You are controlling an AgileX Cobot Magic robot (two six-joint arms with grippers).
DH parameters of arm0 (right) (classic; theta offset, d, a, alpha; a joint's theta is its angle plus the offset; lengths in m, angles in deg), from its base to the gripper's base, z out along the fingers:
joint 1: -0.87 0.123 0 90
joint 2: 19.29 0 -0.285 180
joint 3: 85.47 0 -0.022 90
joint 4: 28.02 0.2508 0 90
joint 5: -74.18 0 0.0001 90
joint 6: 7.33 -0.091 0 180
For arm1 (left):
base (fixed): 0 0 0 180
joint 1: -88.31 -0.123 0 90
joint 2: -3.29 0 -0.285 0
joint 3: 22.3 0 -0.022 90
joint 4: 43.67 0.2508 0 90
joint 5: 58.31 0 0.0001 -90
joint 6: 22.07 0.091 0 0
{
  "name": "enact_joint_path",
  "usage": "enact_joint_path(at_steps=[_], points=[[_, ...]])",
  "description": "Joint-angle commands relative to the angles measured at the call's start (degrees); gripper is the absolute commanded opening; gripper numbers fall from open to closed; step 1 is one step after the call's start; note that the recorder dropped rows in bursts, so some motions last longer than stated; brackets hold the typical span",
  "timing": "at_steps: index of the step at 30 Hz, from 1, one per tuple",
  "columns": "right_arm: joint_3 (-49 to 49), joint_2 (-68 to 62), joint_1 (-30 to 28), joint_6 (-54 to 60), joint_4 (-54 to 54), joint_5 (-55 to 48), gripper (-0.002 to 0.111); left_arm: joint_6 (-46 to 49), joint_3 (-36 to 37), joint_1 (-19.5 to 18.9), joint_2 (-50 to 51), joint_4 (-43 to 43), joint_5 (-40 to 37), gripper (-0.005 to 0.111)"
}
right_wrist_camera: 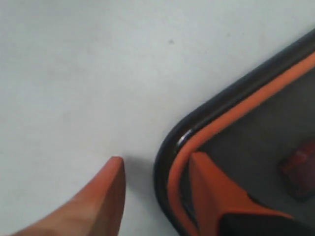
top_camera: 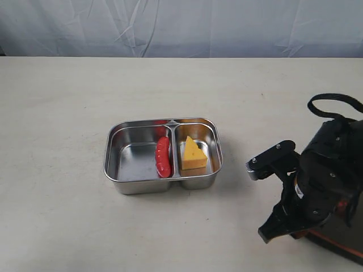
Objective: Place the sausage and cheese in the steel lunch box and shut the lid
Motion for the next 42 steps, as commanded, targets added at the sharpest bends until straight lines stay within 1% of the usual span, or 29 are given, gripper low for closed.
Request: enact_joint_path(at_steps=[1, 4, 6, 7, 12, 14, 16, 17, 18, 20, 22, 24, 26, 27, 31, 34, 37, 40, 41, 42], points=[[-0.5, -3.3, -0.2, -3.0, -2.6, 2.7, 0.036, -0.5, -0.1, 0.5, -0.3, -0.2, 0.3, 0.000], [-0.5, -5.2, -0.2, -3.1, -2.8, 2.6, 0.018, -0.5, -0.1, 0.5, -0.3, -0.2, 0.3, 0.000], [-0.5, -5.6, -0.2, -3.3, -2.9, 2.9, 0.003, -0.5, -0.1, 0.5, -0.3, -0.2, 0.3, 0.000], [-0.5, -5.6, -0.2, -3.3, -2.9, 3.1, -0.001, -0.5, -0.1, 0.5, -0.3, -0.2, 0.3, 0.000], [-0.5, -5.1, -0.2, -4.3, -2.9, 3.0, -0.001, -0.5, -0.1, 0.5, -0.3, -0.2, 0.3, 0.000], [-0.5, -2.0, -0.2, -4.6, -1.5, 1.9, -0.001, -0.5, -0.1, 0.5, -0.3, -0.2, 0.3, 0.000], [-1.5, 4.3, -0.2, -4.6, 1.7, 0.7, -0.001, -0.5, -0.1, 0.5, -0.3, -0.2, 0.3, 0.000], [-2.7, 10.3, -0.1, -4.1, 4.2, 0.1, -0.001, -0.5, -0.1, 0.5, -0.3, -0.2, 0.3, 0.000], [-3.3, 13.7, -0.1, -3.4, 5.5, 0.1, -0.001, -0.5, -0.1, 0.5, -0.3, -0.2, 0.3, 0.000], [-6.3, 26.4, -0.1, 2.4, 14.4, 0.8, -0.001, -0.5, -0.1, 0.5, -0.3, -0.2, 0.3, 0.000], [-8.2, 35.3, -0.1, 9.3, 24.2, 0.9, -0.001, -0.5, -0.1, 0.5, -0.3, -0.2, 0.3, 0.000], [-8.5, 42.7, -0.1, 17.4, 35.1, 0.6, -0.001, -0.5, -0.1, 0.5, -0.3, -0.2, 0.3, 0.000], [-8.5, 47.5, -0.1, 26.2, 43.5, -1.6, -0.001, -0.5, -0.1, 0.5, -0.3, -0.2, 0.3, 0.000], [-8.5, 49.4, -0.1, 27.3, 45.7, -2.5, -0.001, -0.5, -0.1, 0.5, -0.3, -0.2, 0.3, 0.000], [-8.5, 51.6, -0.1, 27.7, 48.8, -7.0, -0.001, -0.5, -0.1, 0.5, -0.3, -0.2, 0.3, 0.000], [-8.5, 51.6, -0.1, 30.2, 50.8, -10.7, -0.001, -0.5, -0.1, 0.5, -0.3, -0.2, 0.3, 0.000], [-8.5, 51.6, -0.1, 33.7, 55.1, -13.2, -0.001, -0.1, -0.1, 0.5, -0.3, 0.4, 0.4, 0.000], [-8.5, 51.6, -0.1, 37.6, 61.0, -14.5, -0.001, -0.1, -0.1, 0.5, -0.3, 6.8, 2.7, 0.000], [-8.5, 51.6, -0.1, 38.8, 62.8, -14.6, -0.001, -1.2, -0.1, 0.5, -0.3, 6.2, 4.4, 0.000], [-8.5, 51.6, -0.1, 40.1, 64.6, -14.6, -0.001, -3.5, -0.1, 0.5, -0.3, 3.2, 6.9, 0.000]])
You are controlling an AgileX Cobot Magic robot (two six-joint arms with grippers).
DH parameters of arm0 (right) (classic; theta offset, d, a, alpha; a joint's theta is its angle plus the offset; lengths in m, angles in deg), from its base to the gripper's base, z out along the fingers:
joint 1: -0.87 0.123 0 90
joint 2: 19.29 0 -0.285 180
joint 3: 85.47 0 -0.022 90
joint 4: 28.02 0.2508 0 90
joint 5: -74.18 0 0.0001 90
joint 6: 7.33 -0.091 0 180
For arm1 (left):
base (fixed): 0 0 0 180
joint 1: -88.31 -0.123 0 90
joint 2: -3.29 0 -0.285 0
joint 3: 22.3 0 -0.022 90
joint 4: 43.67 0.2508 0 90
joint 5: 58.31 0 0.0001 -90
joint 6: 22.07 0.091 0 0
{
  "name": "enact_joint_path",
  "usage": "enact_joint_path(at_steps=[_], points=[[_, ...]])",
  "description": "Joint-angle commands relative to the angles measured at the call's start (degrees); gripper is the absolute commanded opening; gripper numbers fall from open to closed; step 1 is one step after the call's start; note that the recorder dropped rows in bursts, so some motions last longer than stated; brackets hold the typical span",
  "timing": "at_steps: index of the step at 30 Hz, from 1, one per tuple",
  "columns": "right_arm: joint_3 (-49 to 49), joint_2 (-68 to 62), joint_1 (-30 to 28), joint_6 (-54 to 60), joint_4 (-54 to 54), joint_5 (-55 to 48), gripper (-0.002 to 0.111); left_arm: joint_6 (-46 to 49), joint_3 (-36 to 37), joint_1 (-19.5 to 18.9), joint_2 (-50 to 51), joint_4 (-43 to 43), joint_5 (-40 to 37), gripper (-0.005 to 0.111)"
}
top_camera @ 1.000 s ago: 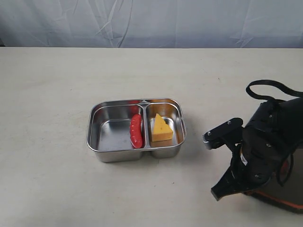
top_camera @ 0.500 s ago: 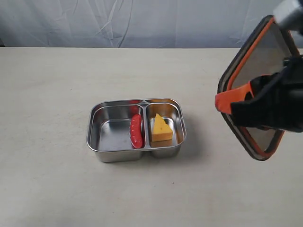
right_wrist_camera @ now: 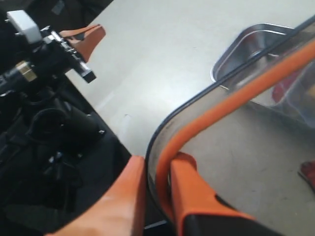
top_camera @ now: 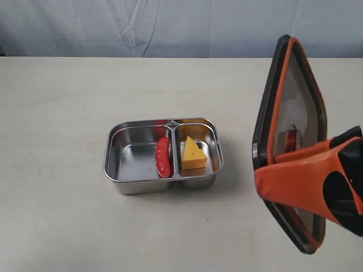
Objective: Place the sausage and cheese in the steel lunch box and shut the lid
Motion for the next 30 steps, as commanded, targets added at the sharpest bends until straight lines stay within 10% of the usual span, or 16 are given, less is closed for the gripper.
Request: enact_joint_path(at_steps=[1, 8, 15, 22, 30], points=[[-0.3, 0.4, -0.2, 6.5, 8.1, -0.4, -0.001, -6.7, -0.1, 0.5, -0.3, -5.2, 9.6, 0.000], [-0.3, 0.4, -0.2, 13.4, 17.0, 0.7, -0.001, -19.2, -0.1, 0.5, -0.3, -48.8, 25.6, 0.000], [-0.3, 0.4, -0.2, 22.9, 29.7, 2.3, -0.001, -17.0, -0.1, 0.5, -0.3, -49.8, 0.2, 0.000], [-0.3, 0.4, -0.2, 25.1, 34.8, 2.2, -0.001, 39.5, -2.3, 0.5, -0.3, -108.8, -6.7, 0.000], [-0.3, 0.4, -0.2, 24.9, 34.9, -0.6, -0.001, 56.7, -16.9, 0.3, -0.3, -108.8, 5.5, 0.000]])
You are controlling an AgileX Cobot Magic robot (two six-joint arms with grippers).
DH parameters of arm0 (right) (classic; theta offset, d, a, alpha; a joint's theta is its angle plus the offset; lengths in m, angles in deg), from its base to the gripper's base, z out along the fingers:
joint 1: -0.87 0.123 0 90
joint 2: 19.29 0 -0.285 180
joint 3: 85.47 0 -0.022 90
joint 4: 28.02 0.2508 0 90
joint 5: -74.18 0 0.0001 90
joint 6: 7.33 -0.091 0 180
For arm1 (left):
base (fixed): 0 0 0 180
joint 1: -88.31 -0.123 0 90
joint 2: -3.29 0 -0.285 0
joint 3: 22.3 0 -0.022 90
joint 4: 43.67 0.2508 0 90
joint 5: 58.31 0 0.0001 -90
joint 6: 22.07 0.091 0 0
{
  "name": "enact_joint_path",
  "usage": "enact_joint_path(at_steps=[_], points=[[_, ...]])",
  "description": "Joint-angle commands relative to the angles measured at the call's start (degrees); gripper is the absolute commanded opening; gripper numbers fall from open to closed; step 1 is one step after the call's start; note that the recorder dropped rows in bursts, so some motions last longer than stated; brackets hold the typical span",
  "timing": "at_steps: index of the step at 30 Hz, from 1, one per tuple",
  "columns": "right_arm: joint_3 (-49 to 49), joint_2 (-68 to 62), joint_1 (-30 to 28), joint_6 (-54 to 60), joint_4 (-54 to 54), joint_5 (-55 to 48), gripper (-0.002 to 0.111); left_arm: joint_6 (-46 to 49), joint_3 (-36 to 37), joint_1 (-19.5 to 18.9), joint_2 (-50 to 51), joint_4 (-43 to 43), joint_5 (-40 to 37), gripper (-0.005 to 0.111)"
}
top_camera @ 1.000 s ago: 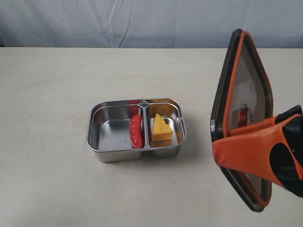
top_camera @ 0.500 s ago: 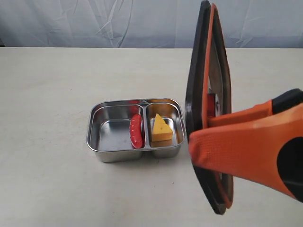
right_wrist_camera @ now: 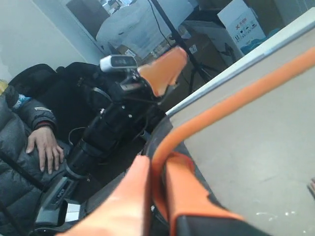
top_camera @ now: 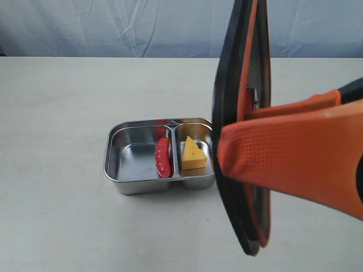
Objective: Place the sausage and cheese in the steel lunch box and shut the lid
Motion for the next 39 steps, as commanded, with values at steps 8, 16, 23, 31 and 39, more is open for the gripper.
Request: enact_joint_path(at_steps=[8, 16, 23, 31, 39], points=[[-0.2, 0.4, -0.2, 0.7, 2.2, -0.7, -0.001, 7.8, -8.6, 0.2, -0.2, -1.7, -6.3, 0.000], [-0.2, 0.4, -0.2, 0.7, 1.8, 1.5, -0.001, 10.1, -8.6, 0.2, 5.1, 8.1, -7.6, 0.000], [-0.2, -0.3, -0.2, 0.8, -2.0, 8.7, -0.001, 27.0, -8.6, 0.2, 21.8, 4.0, -14.5, 0.038], [-0.2, -7.8, -0.2, 3.9, 6.1, 16.8, -0.001, 50.7, -8.6, 0.3, 39.0, -2.1, -26.0, 0.049], [-0.2, -13.0, -0.2, 17.7, 23.7, 17.5, -0.001, 49.6, -10.3, 0.4, 41.2, -2.1, -31.4, 0.049]])
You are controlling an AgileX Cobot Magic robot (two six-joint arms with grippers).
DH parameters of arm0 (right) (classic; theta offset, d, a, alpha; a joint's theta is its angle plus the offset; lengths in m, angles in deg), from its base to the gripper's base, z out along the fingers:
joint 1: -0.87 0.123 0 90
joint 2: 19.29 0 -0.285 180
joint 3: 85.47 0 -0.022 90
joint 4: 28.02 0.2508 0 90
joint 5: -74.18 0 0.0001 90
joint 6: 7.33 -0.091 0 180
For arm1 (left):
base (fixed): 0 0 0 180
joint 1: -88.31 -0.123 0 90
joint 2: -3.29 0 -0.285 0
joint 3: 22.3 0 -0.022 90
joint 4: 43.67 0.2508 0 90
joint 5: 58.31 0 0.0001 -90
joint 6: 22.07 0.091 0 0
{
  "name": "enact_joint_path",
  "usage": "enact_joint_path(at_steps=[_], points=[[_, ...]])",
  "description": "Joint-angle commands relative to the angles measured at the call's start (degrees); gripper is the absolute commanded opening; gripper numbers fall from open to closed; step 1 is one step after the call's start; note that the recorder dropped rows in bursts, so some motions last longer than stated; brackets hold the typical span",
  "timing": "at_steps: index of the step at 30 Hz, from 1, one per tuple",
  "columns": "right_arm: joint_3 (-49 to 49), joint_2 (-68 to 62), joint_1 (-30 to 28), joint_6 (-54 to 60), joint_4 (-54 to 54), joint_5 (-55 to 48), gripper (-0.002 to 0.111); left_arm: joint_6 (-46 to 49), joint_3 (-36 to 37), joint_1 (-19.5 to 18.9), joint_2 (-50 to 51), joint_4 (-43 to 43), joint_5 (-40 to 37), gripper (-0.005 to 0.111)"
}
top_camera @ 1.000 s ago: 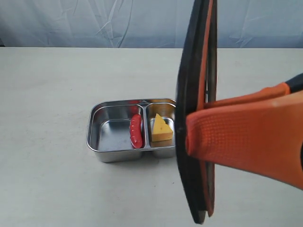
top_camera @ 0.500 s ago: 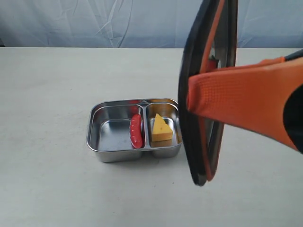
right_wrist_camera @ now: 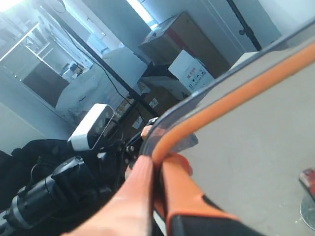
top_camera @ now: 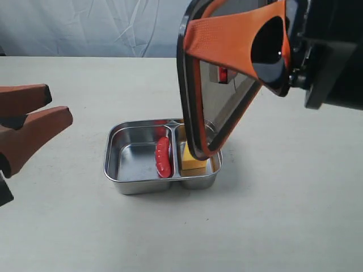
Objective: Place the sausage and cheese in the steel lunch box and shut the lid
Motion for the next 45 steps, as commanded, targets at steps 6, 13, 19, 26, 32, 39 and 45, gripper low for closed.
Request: enact_joint_path(at_steps=[6, 13, 19, 26, 32, 39, 45], points=[[-0.7, -7.4, -0.2, 8.9, 7.3, 0.4, -0.001, -2.2, -3.7, 1.4, 0.2, -1.1, -5.4, 0.052], [-4.7, -13.9, -0.2, 10.0, 7.3, 0.3, -0.001, -3.1, -3.9, 5.3, 1.1, -1.1, -2.8, 0.054], [-10.4, -20.2, 0.4, 10.0, 7.3, -3.1, -0.001, -2.4, -4.2, 8.0, 3.0, -1.1, -2.8, 0.054], [-11.1, -23.1, 2.8, 10.3, 7.3, 1.2, -0.001, -1.2, -5.1, 8.5, 2.8, -1.1, -2.5, 0.054], [-12.7, -24.6, 5.0, 10.5, 7.3, 3.2, -0.001, -1.2, -5.6, 8.5, 2.8, -1.1, -2.0, 0.054], [-18.0, -28.0, 9.2, 10.8, 7.3, 4.5, -0.001, -1.3, -5.6, 8.5, 2.8, -1.1, 0.8, 0.054], [-19.6, -29.0, 11.7, 10.8, 7.3, 5.3, -0.001, -1.3, -5.6, 8.5, 2.8, -1.1, 5.1, 0.054]])
